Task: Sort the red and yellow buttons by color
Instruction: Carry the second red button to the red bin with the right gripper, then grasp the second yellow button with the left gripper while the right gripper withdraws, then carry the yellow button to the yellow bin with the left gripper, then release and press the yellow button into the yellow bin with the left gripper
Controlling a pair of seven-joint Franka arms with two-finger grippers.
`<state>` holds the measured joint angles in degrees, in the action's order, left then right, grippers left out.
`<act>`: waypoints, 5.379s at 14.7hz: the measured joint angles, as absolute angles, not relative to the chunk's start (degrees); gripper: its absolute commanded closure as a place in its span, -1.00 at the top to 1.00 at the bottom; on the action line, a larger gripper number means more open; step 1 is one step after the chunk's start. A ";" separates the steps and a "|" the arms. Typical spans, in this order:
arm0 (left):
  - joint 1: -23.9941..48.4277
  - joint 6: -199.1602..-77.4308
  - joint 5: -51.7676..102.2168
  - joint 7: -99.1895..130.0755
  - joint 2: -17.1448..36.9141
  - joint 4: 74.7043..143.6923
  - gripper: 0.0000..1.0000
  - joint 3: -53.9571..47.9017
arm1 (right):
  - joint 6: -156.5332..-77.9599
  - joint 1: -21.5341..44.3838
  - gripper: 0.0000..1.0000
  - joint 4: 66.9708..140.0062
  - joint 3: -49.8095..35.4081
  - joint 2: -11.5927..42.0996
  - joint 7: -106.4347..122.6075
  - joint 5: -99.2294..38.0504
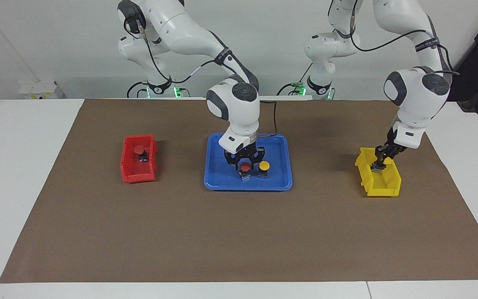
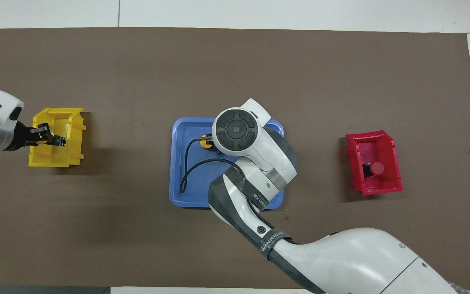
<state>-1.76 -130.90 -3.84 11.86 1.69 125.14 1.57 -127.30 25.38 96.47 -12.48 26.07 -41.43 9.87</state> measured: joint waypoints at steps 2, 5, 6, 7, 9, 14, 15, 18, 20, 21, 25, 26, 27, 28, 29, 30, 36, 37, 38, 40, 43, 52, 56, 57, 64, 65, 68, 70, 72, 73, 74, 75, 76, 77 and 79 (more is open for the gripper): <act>-1.76 -131.56 -3.84 11.86 1.86 126.70 -0.97 1.57 | -127.20 25.38 -0.59 96.22 -12.48 26.04 -41.43 9.87; -1.77 -131.91 -3.84 11.86 1.87 127.50 -0.93 1.57 | -122.05 24.57 -0.59 92.53 -12.21 25.20 -40.59 9.87; -1.79 -131.91 -3.84 11.85 1.87 127.54 -0.91 1.59 | -119.73 23.09 -0.59 91.41 -12.11 23.87 -38.16 9.32; -1.81 -131.91 -3.86 11.74 1.87 127.60 -0.91 1.62 | -116.90 20.59 -0.59 91.15 -12.03 21.65 -33.82 7.60; -1.89 -131.91 -3.88 11.26 1.87 127.64 -0.90 1.72 | -111.98 13.05 -0.59 93.82 -11.88 15.34 -22.53 3.74; -1.94 -131.91 -4.17 9.76 1.87 127.66 -0.09 1.81 | -112.74 -3.95 -0.59 107.91 -11.60 4.95 -1.44 2.32; -1.94 -131.92 -4.19 9.36 1.87 127.66 -0.02 1.81 | -113.34 -5.69 -0.59 109.46 -11.60 4.64 0.32 2.32; -1.94 -131.98 -4.21 7.43 1.87 127.65 0.11 1.80 | -117.54 -7.52 -0.59 114.74 -11.63 3.63 2.79 2.31; -1.91 -132.04 -4.22 6.76 1.87 127.65 0.24 1.79 | -122.13 -8.25 -0.59 119.15 -11.69 2.40 4.35 2.31; -1.86 -132.07 -4.22 6.70 1.86 127.65 0.24 1.77 | -123.42 -8.79 -0.59 120.86 -11.69 1.76 5.05 2.31; -1.80 -131.48 -4.22 6.67 1.79 126.33 0.73 1.65 | -127.01 -9.48 -0.59 124.71 -11.70 0.39 5.45 2.31; -1.80 -129.58 -4.22 6.61 1.76 124.92 0.94 1.62 | -128.72 -9.53 -0.59 125.98 -11.69 0.37 5.45 2.31; -1.76 -126.48 -4.22 6.45 1.70 122.59 1.00 1.48 | -130.41 -9.69 -0.59 127.39 -11.69 0.39 5.45 2.31; -1.47 -123.14 -4.23 6.19 1.62 119.69 1.00 1.24 | -131.71 -9.87 -0.58 128.58 -11.69 0.40 5.45 2.31; -0.37 -120.64 -4.23 6.00 1.48 116.94 1.00 1.17 | -132.69 -9.98 -0.58 129.38 -11.69 0.40 5.45 2.31; 1.29 -119.27 -4.23 6.12 1.21 114.64 1.00 1.06 | -133.58 -10.01 -0.53 129.86 -11.69 0.40 5.45 2.31; 16.15 -120.58 -3.12 20.28 0.08 111.78 0.99 -1.45 | -136.29 -10.14 0.09 131.89 -11.69 0.51 5.45 2.31; 19.83 -121.79 -3.19 23.95 1.25 111.54 0.99 -1.84 | -136.23 -10.16 0.09 131.74 -11.68 0.50 5.67 2.31; 22.89 -122.50 -3.19 25.94 2.80 111.18 0.96 -2.10 | -135.46 -10.25 0.09 131.12 -11.65 0.50 6.30 2.31; 27.26 -124.03 -3.16 28.89 6.36 110.58 0.91 -2.24 | -130.33 -10.66 0.09 127.73 -11.64 0.56 7.28 2.31; 30.20 -128.18 -1.15 30.30 10.89 109.67 0.91 -2.21 | -122.70 -10.91 0.27 120.99 -11.64 0.58 7.67 2.31; 34.52 -131.18 -0.06 31.78 17.64 107.77 0.29 -2.21 | -92.39 -12.67 1.00 96.50 -10.51 -1.44 7.67 2.31; 34.54 -131.17 -0.05 32.62 18.01 107.51 -0.97 -2.14 | -89.76 -16.23 1.00 92.91 -8.64 -0.41 8.01 2.33; 34.54 -131.10 -0.04 32.98 18.01 107.50 -0.97 -2.12 | -89.65 -16.64 1.00 92.83 -8.51 -0.04 8.03 2.33; 32.00 -111.41 -0.65 36.55 18.30 94.02 -0.97 1.47 | -88.12 -10.46 1.00 91.97 -4.66 0.60 3.45 2.33; 29.76 -109.30 -1.06 34.22 18.07 91.75 -0.97 2.47 | -88.04 -10.29 1.00 91.65 -4.60 0.59 3.19 2.33; 19.31 -106.71 -1.33 20.99 17.17 88.73 -0.97 3.41 | -87.92 -10.28 1.00 91.36 -4.41 0.59 2.79 2.33; 12.46 -106.68 -1.33 12.99 17.15 88.77 -0.97 3.58 | -87.92 -10.15 1.00 91.38 -4.40 0.60 2.79 2.33; 7.21 -106.82 -1.33 8.90 17.30 88.88 -0.97 3.65 | -87.92 -9.87 1.00 91.38 -4.53 0.60 2.79 2.33; 5.60 -107.05 -1.33 8.21 17.38 88.96 -0.97 3.68 | -87.92 -9.76 1.00 91.40 -4.61 0.60 2.79 2.33; 4.43 -107.39 -1.47 7.82 17.43 89.16 -0.97 3.73 | -87.88 -9.64 1.00 91.42 -4.63 0.60 2.79 2.33; 3.49 -108.51 -1.74 7.22 17.42 89.85 -0.97 3.75 | -87.82 -9.53 1.00 91.46 -4.63 0.61 2.79 2.33; 2.89 -110.91 -1.95 6.69 17.35 91.22 -0.97 3.79 | -87.79 -9.44 1.00 91.48 -4.63 0.61 2.79 2.33; 2.42 -114.02 -2.03 6.55 17.25 93.17 -0.97 3.81 | -87.78 -9.39 1.00 91.48 -4.63 0.61 2.79 2.33; 1.44 -119.18 -2.06 6.15 17.20 97.19 -0.97 3.84 | -87.78 -9.38 1.00 91.49 -4.62 0.61 2.79 2.33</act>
